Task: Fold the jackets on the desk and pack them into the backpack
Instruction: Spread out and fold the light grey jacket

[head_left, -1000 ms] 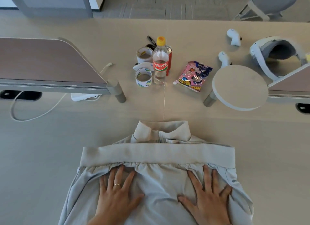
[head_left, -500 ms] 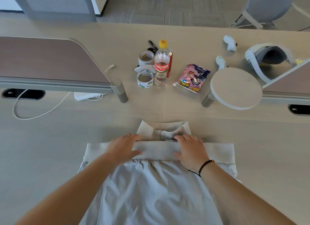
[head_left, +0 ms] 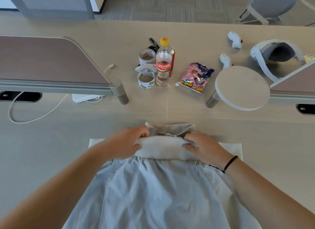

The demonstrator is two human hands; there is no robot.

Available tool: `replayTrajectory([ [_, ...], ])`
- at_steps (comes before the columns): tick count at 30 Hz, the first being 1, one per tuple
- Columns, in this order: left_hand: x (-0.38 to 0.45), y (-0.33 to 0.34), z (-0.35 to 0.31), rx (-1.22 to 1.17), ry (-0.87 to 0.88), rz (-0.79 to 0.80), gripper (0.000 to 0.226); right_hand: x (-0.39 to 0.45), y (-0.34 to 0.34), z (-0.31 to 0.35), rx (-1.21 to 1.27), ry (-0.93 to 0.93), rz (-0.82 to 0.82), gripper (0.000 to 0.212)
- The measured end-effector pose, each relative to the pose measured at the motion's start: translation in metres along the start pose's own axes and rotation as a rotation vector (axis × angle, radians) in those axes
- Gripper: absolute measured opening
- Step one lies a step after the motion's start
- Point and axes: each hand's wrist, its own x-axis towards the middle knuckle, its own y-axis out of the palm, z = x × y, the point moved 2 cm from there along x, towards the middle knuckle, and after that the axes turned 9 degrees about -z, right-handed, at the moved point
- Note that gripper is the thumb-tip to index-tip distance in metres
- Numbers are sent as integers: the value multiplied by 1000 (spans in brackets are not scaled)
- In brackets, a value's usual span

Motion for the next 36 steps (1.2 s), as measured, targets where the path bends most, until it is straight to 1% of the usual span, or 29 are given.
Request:
replayTrajectory([
  [3,25,3,-7,69,-23,-85,38,13,4,-10,-115,62,0,14],
  [6,50,28,-3,232,-51,-155,46,25,13,-20,-244,100,-50,14],
  [8,56,44,7,288,-110,-212,42,29,12,-23,-289,94,-96,16],
  [10,57,50,19,291,-170,-220,36,33,11,-26,-334,77,-86,16],
  [12,60,43,29,338,-195,-162,42,35,10,-30,-349,74,-60,15],
  [14,63,29,32,480,-181,12,46,36,10,-33,-326,86,-47,15],
  [15,65,21,31,536,-164,105,42,37,10,-34,-306,94,-45,14],
  [16,66,15,29,544,-154,170,35,39,8,-35,-283,109,-43,15],
  [17,66,10,26,527,-144,202,30,40,7,-37,-259,125,-41,16],
  [19,68,2,17,503,-86,151,29,41,5,-42,-219,143,-30,19],
  [21,75,-2,6,467,-32,15,29,41,4,-46,-203,148,-26,21],
  [23,84,4,2,444,-39,-115,27,41,3,-48,-204,142,-34,24],
  [25,90,16,8,477,-113,-152,17,42,3,-47,-185,147,-40,24],
  [26,90,25,15,484,-190,-151,18,43,3,-46,-180,155,-53,23],
  [28,88,40,24,437,-337,-169,36,43,6,-46,-192,157,-97,23],
  [29,85,44,24,424,-355,-232,46,42,9,-47,-208,161,-119,23],
  [31,75,51,16,463,-297,-372,67,39,17,-47,-198,176,-159,21],
  [32,68,54,8,457,-208,-435,73,37,19,-46,-187,187,-188,16],
  [33,60,60,-1,427,-86,-479,72,34,20,-44,-180,192,-228,11],
  [35,37,77,-19,358,136,-473,57,23,19,-35,-222,171,-366,25],
  [36,25,86,-26,351,185,-423,54,14,19,-28,-248,152,-460,32],
])
